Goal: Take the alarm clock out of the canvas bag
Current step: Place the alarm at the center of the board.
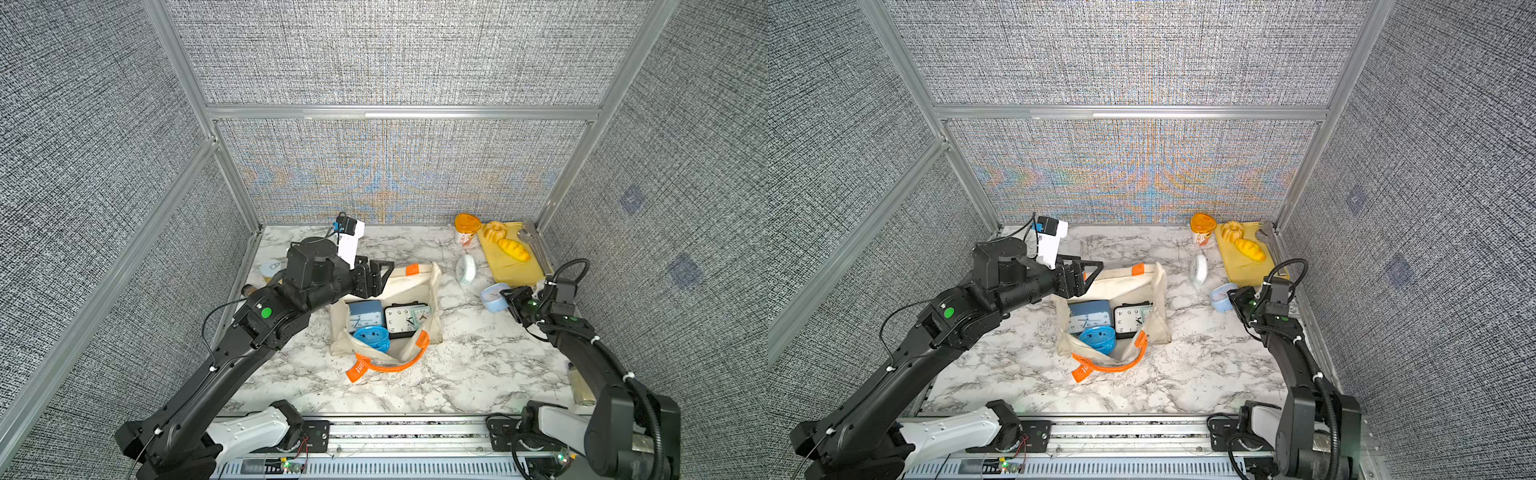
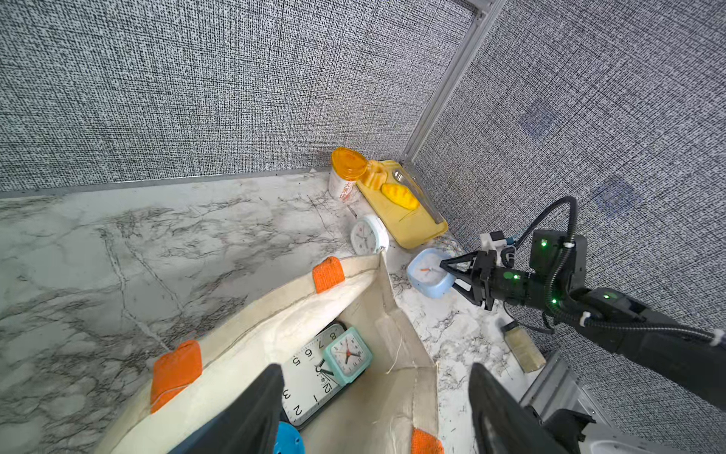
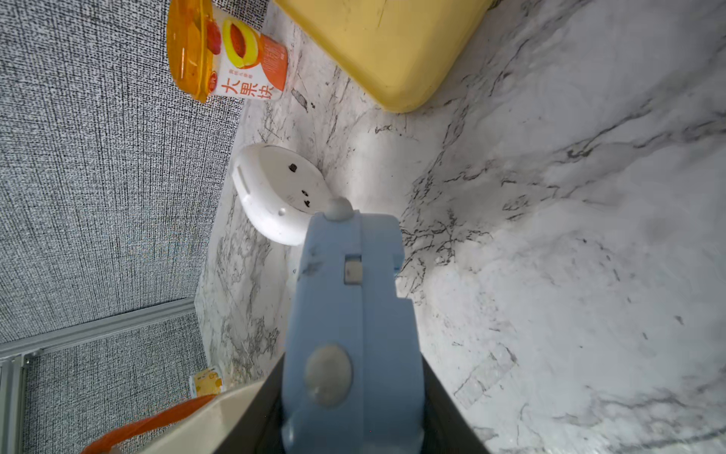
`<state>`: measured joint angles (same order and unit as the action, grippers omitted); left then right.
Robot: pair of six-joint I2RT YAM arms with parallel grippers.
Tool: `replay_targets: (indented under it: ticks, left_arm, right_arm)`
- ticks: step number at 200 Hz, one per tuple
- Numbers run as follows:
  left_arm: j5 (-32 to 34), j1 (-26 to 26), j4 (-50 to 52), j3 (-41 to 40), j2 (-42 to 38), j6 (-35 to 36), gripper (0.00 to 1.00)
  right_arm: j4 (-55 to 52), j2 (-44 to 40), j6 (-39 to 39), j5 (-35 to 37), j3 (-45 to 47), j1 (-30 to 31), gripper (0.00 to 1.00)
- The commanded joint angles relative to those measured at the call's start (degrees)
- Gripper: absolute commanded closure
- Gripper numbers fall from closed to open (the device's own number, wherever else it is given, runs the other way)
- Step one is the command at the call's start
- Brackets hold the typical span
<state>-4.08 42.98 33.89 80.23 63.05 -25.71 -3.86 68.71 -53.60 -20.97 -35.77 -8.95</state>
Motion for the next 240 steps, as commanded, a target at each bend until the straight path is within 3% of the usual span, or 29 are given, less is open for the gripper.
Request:
replay_targets:
  ticks: [1, 67, 114, 240]
  left_arm:
    - [-0.4, 0.0, -2.0, -0.7, -0.2, -0.7, 0.25]
    - [-0.9, -0.1, -2.7, -1.7, 0.5, -0.9, 0.25]
    - [-1.4, -0.1, -3.1, -2.1, 0.8, -1.2, 0.26]
    - [-1.2, -0.1, -2.7, -2.3, 0.6, -1.8, 0.26]
  right_arm:
    - [8.1, 1.9, -2.5, 0.7, 1.1, -0.3, 0.58]
    - [13.7, 8.8, -2.0, -0.8, 1.7, -0.5, 0.56]
    - [15.6, 11.7, -1.3, -1.8, 2.8, -0.5, 0.45]
    - [11.6, 14.2, 2.2, -2.2, 3.6, -0.5, 0.40]
